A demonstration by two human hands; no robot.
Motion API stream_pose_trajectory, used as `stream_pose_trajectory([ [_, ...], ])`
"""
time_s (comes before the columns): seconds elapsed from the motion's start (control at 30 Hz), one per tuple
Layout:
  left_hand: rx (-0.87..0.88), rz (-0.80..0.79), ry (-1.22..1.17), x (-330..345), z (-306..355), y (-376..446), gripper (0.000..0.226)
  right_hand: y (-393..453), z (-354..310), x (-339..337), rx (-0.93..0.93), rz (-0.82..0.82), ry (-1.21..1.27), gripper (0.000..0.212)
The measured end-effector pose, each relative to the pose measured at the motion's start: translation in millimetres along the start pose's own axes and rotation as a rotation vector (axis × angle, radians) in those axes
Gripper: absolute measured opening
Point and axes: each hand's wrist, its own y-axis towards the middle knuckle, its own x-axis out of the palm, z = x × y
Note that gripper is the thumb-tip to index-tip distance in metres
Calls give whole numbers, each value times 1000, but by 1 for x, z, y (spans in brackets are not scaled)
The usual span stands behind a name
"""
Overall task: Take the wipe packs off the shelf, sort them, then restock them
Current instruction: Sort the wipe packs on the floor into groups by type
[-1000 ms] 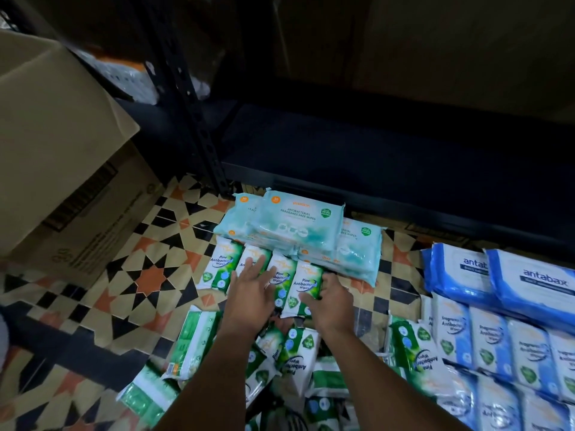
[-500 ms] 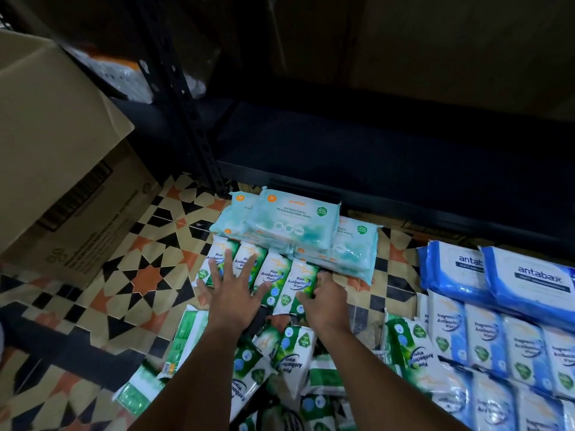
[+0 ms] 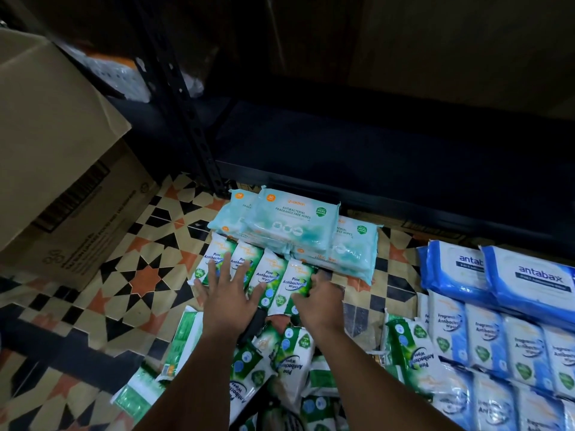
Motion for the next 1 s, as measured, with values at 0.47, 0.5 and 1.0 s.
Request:
stream_pose_trajectory([
  [0.47, -20, 20, 85, -1, -6, -1, 68, -2, -9, 3, 75, -51, -35, 45],
  [0.5, -18, 28, 82, -1, -7, -1, 66, -4, -11, 5, 94, -50, -42, 52],
  [1.0, 5, 7, 88, -9, -11, 12, 67, 10, -16, 8, 96, -37, 67, 39],
])
